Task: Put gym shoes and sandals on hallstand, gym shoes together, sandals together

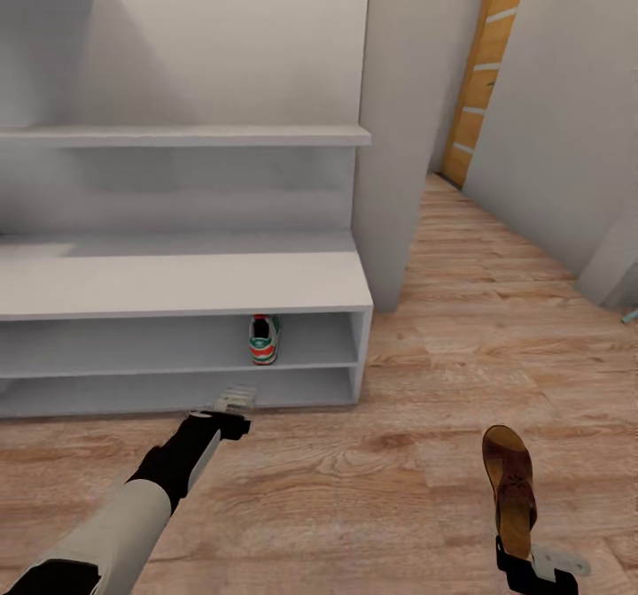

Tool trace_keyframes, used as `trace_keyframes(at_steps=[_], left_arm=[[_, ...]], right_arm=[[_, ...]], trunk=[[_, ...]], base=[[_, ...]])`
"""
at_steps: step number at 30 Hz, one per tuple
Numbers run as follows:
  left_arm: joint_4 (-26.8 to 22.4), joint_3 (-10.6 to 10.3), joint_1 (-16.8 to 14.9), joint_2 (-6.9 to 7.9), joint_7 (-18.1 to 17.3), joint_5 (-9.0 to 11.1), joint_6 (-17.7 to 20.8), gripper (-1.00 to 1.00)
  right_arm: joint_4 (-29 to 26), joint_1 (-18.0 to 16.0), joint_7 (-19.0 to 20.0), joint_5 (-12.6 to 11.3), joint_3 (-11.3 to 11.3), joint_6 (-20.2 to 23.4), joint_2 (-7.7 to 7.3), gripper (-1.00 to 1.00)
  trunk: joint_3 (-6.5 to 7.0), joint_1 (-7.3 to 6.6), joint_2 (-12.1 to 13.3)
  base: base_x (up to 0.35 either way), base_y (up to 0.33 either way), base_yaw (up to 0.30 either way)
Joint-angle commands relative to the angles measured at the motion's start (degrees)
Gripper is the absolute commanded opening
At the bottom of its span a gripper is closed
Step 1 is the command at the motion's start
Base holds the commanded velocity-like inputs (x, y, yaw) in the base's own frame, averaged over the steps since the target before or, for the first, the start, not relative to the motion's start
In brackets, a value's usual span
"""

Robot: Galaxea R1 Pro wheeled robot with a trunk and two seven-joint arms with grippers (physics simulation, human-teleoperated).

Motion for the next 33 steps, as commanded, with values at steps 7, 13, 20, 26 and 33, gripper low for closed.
trace_keyframes(at_steps=[7, 13, 20, 26, 33], left_arm=[[0.4, 4.8, 7.7, 4.82, -1.4, 1.2, -9.0, 1.00], [0.4, 6.6, 13.9, 8.39, -6.5, 1.9, -16.0, 1.00], [0.5, 6.8, 21.8, 10.72, -8.3, 5.7, -25.9, 1.00], [0.5, 6.8, 28.2, 11.58, -8.4, 8.5, -32.8, 1.00], [0.5, 7.1, 31.1, 11.64, -8.4, 8.9, -35.7, 1.00]], right_arm=[[0.1, 0.0, -0.3, 0.3, -0.2, -0.1, 0.00, -1.00], [0.1, 0.0, -0.3, 0.3, -0.2, -0.1, 0.07, -1.00], [0.3, 0.0, -0.1, 0.5, -0.1, -0.1, 0.03, -1.00], [0.4, 0.0, -0.1, 0.5, -0.1, -0.1, 0.05, -1.00], [0.4, 0.0, -0.2, 0.5, -0.1, -0.1, 0.11, -1.00]], trunk=[[-0.04, -0.05, 0.0], [-0.04, -0.05, 0.0], [-0.04, -0.05, 0.0], [-0.04, -0.05, 0.0], [-0.04, -0.05, 0.0]], base=[[-0.247, 0.196, 0.000], [-0.024, 0.299, 0.000], [-0.002, 0.308, 0.000], [0.000, 0.309, 0.000], [0.000, 0.309, 0.000]])
